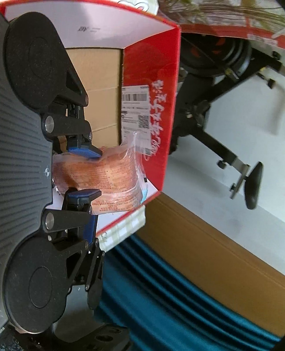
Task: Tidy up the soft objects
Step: 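Lower the bread snack into the red box and open the right gripper, then grasp the blue-and-white bag with the right gripper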
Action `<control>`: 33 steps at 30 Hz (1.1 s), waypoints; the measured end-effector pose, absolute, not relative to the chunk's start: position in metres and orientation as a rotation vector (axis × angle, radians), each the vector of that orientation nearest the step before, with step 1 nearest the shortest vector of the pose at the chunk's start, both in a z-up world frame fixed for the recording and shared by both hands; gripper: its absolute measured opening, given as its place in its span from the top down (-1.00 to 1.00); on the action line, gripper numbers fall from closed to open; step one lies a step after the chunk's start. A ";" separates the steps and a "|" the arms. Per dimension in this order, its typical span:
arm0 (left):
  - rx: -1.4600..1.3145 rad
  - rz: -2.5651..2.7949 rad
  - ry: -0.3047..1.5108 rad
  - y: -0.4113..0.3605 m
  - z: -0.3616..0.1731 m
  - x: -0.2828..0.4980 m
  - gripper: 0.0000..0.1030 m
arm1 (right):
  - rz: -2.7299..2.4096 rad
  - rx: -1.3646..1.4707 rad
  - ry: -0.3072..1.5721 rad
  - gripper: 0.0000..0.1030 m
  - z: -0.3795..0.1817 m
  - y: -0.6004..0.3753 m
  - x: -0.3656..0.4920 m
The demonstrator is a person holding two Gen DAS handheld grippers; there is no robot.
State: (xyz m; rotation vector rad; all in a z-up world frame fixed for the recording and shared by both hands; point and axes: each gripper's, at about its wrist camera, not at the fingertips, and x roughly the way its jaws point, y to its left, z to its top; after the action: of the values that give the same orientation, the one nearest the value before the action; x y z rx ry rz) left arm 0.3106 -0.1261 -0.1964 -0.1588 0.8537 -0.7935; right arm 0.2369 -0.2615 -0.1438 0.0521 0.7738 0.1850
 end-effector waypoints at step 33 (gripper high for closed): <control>-0.014 -0.630 0.799 -0.065 -0.163 0.231 0.28 | 0.215 -0.028 0.711 0.27 -0.113 -0.210 0.166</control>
State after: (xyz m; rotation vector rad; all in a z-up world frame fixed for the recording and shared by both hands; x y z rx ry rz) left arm 0.2309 -0.0647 -0.1631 -0.0140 0.7993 -0.6296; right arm 0.1656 -0.2102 -0.1125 -0.0277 0.7110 0.2146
